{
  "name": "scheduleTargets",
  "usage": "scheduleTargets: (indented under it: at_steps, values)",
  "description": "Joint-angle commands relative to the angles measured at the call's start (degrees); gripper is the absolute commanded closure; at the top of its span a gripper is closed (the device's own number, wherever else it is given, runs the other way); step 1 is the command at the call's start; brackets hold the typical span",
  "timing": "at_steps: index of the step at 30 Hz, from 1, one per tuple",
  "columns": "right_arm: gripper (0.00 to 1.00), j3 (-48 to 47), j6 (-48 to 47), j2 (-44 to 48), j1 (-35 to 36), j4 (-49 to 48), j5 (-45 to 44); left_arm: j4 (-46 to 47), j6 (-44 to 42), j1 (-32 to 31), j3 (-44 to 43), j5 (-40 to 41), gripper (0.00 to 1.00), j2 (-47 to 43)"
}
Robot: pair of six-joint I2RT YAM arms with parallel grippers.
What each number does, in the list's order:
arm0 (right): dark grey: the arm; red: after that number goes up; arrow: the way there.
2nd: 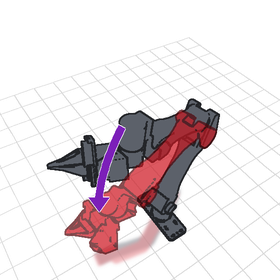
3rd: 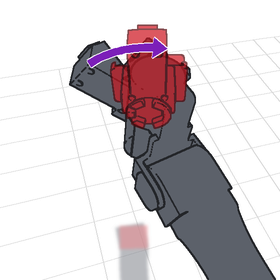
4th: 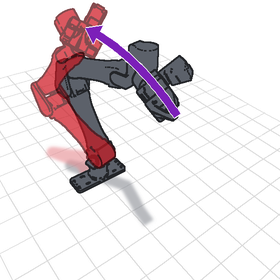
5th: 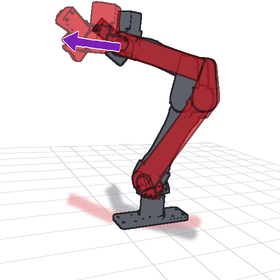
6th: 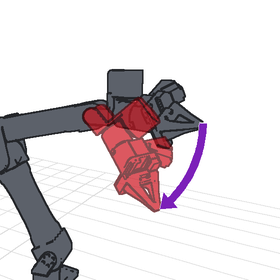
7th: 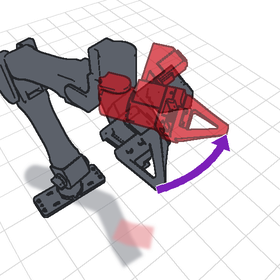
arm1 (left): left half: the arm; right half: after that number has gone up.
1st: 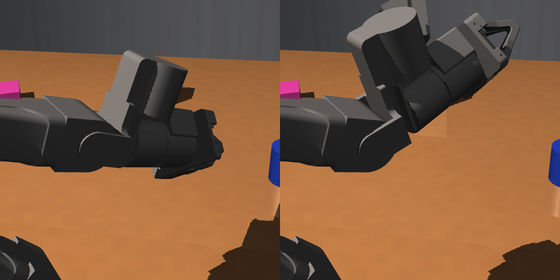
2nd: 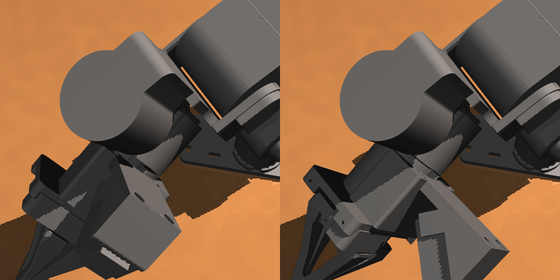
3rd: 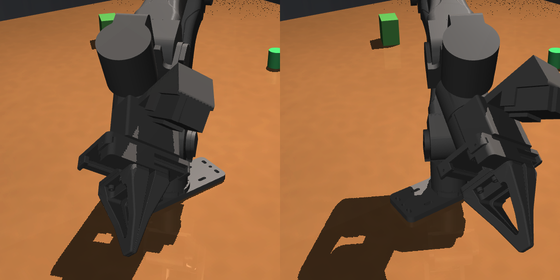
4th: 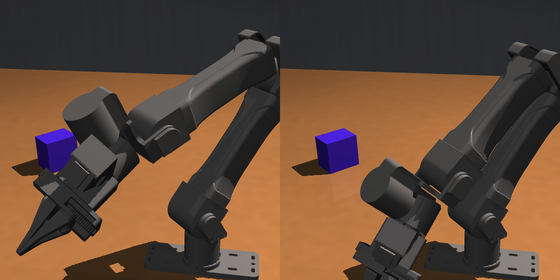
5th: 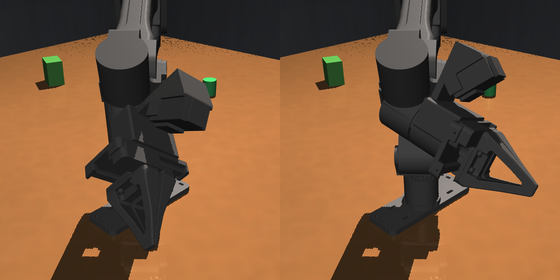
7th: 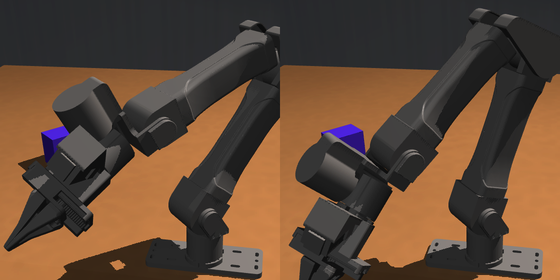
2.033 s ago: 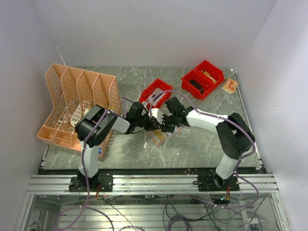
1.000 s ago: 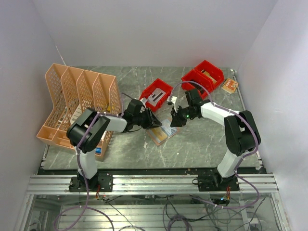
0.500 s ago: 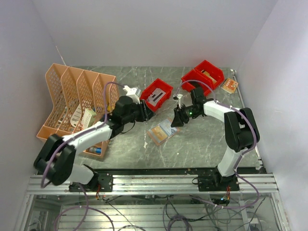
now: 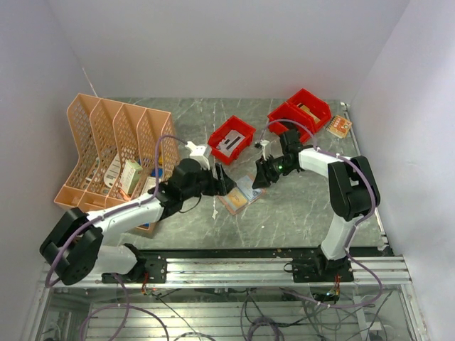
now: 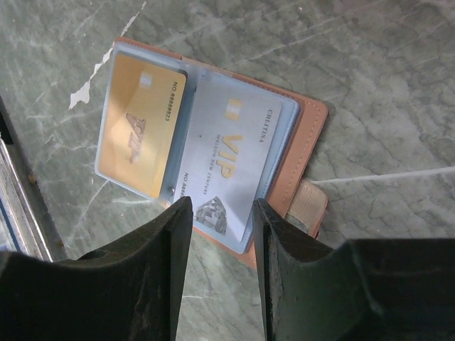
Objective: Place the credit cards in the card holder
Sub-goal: Turn over the card slot in the card holder.
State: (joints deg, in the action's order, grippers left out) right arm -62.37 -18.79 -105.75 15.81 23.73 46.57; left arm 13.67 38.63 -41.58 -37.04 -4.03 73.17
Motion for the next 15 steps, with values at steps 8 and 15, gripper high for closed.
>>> scheduleTargets:
  at_steps: [8, 15]
  values:
    - [0.60, -1.2, 0.8, -2.0, -0.3, 0.7, -1.1, -1.7, 7.0, -8.8, 1.5, 10.0, 0.23, 6.5]
    - [0.60, -1.3, 0.8, -2.5, -0.2, 1.1, -1.1, -5.6, 6.8, -9.5, -2.3, 10.3, 0.35, 14.4]
